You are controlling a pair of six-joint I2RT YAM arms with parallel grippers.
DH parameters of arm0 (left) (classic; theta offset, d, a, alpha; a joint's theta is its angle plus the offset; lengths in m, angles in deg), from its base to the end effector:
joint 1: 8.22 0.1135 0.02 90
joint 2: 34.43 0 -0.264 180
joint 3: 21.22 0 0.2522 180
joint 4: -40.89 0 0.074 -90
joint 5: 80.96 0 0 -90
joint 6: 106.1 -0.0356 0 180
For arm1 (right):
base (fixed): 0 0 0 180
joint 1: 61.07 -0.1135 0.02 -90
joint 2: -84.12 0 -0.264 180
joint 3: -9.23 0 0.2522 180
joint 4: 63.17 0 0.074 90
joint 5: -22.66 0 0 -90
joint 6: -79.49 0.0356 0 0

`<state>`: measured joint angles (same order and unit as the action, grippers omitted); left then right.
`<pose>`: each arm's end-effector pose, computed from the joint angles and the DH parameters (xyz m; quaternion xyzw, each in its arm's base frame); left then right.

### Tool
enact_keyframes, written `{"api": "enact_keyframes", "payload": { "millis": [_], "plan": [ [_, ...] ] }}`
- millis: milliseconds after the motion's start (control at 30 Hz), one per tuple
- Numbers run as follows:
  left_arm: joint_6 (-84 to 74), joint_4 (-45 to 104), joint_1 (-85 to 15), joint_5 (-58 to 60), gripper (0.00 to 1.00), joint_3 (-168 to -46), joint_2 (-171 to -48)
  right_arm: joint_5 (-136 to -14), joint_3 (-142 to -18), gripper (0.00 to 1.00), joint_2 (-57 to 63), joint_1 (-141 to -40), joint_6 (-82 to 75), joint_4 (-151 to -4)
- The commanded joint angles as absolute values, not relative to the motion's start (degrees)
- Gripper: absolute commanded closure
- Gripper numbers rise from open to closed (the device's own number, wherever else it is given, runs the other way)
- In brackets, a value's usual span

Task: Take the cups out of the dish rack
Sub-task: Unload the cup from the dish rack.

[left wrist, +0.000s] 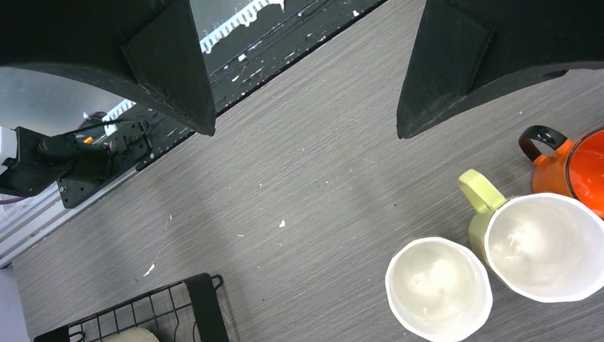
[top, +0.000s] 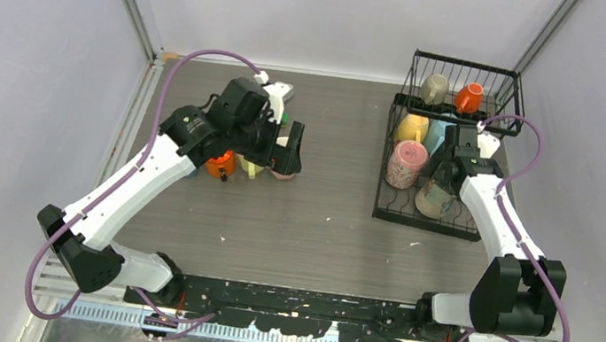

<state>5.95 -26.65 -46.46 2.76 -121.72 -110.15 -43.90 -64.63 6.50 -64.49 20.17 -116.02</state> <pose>0.2051 -0.1666 0.4008 0.1506 0.9026 -0.2443 0.3208 0.2741 0.0022 0.2658 0.2777 0.8977 -0.1035 0.3260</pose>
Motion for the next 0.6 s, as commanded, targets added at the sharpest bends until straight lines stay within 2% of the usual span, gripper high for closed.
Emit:
{"api": "enact_keyframes", "payload": {
  "millis": [0, 300, 400, 567],
  "plan": [
    [5.6, -25.0, -46.3, 2.0, 0.0, -121.5, -109.4, -42.7, -64.9, 0.16, 6.9, -64.8, 21.6, -114.8],
    [6.1, -24.8, -46.3, 1.7, 0.0, -121.4, -109.0, -40.8, -66.9, 0.55, 9.3, -64.9, 21.9, -117.5],
    [6.6, -24.5, -46.3, 1.5, 0.0, -121.2, -108.9, -40.6, -68.0, 0.61, 10.0, -64.9, 22.1, -118.9],
    [7.5, -23.6, -46.3, 0.9, 0.0, -120.4, -108.8, -40.1, -69.5, 0.65, 11.5, -64.9, 22.3, -120.6]
  ]
}}
